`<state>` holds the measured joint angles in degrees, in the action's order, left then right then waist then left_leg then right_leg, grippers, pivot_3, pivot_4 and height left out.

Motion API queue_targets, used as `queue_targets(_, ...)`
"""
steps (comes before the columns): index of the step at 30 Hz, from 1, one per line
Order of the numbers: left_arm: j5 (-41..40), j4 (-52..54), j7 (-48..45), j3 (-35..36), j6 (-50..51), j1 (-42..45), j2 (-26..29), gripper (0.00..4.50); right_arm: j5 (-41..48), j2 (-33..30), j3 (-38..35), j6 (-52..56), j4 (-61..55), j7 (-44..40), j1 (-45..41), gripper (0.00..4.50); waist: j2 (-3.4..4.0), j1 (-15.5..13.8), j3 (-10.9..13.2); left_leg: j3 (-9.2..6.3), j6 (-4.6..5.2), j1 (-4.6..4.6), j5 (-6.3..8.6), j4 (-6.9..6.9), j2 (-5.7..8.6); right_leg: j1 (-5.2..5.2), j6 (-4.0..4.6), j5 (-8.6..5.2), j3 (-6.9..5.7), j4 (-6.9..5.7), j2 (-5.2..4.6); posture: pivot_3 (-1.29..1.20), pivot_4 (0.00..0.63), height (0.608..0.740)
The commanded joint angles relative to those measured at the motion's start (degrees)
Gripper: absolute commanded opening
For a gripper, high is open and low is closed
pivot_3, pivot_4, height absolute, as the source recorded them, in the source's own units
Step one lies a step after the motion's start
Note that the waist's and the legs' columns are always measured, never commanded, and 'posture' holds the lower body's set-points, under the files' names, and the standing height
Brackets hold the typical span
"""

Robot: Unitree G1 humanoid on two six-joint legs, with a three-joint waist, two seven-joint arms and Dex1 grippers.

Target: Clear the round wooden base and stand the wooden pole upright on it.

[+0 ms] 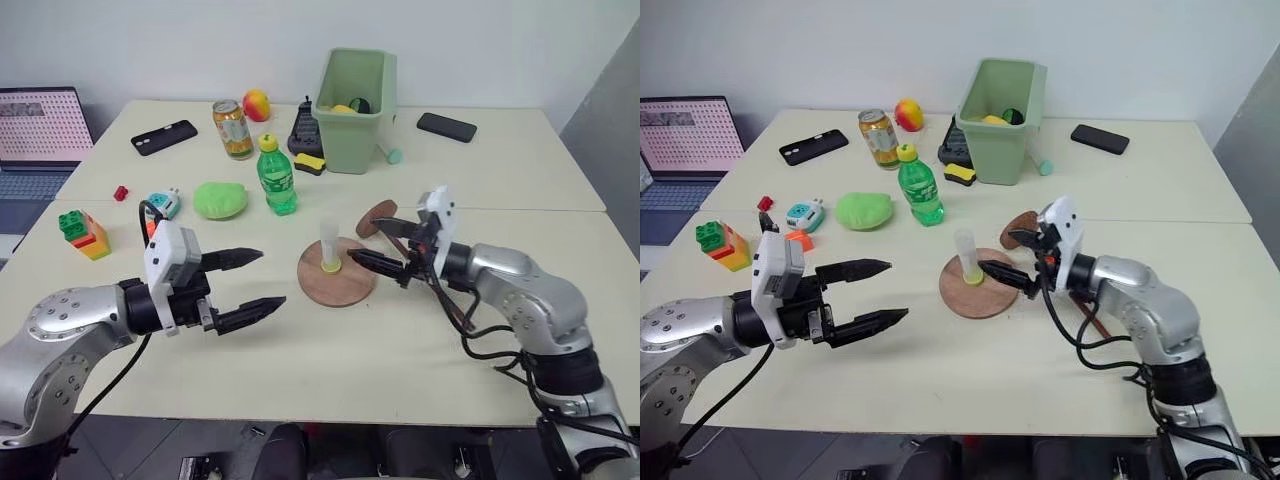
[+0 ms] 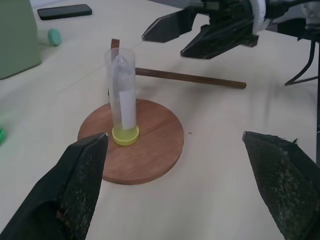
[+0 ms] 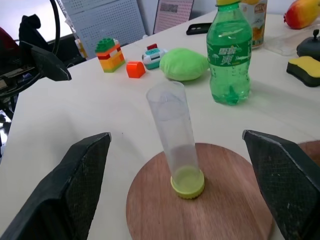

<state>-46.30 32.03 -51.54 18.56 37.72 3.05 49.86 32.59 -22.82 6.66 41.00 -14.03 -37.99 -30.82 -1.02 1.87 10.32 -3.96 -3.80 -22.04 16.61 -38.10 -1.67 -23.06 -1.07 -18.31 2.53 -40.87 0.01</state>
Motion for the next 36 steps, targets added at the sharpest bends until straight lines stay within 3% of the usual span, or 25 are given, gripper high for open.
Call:
queue_targets(1, -1.5, 2.1, 1.8, 2.4, 0.3, 0.9, 0.3, 4.5, -2.8, 2.8, 2.2, -4.1, 1.7, 0.0, -1.9, 4.44, 0.0, 0.0, 0.0, 0.0, 0.0, 0.0, 0.0, 0.0, 0.0, -0.01, 0.0, 0.0, 0.0, 0.0, 0.01, 0.0, 0.15, 0.74)
queue_targets(15, -2.0, 2.4, 4.5, 2.6, 0.3, 0.4, -0.4, 4.5, -9.6, 12.8, 4.6, -12.4, 12.8, 1.0, -6.2, 4.44, 0.0, 0.0, 0.0, -0.03, -0.01, -0.01, 0.0, 0.02, 0.0, -0.06, 0.0, 0.0, -0.01, -0.01, 0.01, 0.0, 0.15, 0.74)
queue_targets(18, -1.8, 2.4, 4.7, 2.7, 0.2, 0.1, -0.4, 4.5, -9.8, 13.4, 4.2, -12.9, 13.3, 0.7, -6.2, 3.99, 0.0, 0.0, 0.0, -0.04, -0.01, -0.01, 0.0, 0.03, -0.01, -0.07, 0.0, 0.0, 0.0, -0.01, 0.0, 0.0, 0.15, 0.74)
queue_targets(23, -0.6, 1.9, 5.3, 1.5, -0.6, 1.1, -0.9, 4.5, -10.5, 13.4, 4.2, -13.6, 13.3, 0.2, -6.0, 2.65, 0.0, 0.0, 0.0, -0.1, -0.01, -0.01, 0.0, 0.03, 0.0, -0.07, 0.0, 0.0, -0.01, -0.02, 0.0, 0.0, 0.15, 0.74)
queue_targets(29, 0.4, 0.7, 4.9, 0.5, -1.1, 2.5, -1.0, 4.5, -8.3, 13.4, 2.6, -11.1, 11.0, -0.4, -6.4, 1.36, 0.0, 0.0, 0.0, -0.1, -0.01, 0.0, 0.0, 0.03, 0.0, -0.07, 0.0, 0.0, -0.01, -0.01, 0.0, 0.0, 0.15, 0.74)
queue_targets(36, -0.3, 0.3, 4.9, -1.4, -0.8, 5.8, -1.5, 4.5, 4.7, 11.0, -7.6, 2.0, 3.0, 2.7, -12.3, 1.21, 0.02, 0.0, 0.0, -0.2, -0.01, -0.09, 0.0, 0.02, -0.01, -0.11, 0.01, 0.0, -0.03, -0.03, 0.0, 0.0, 0.15, 0.74)
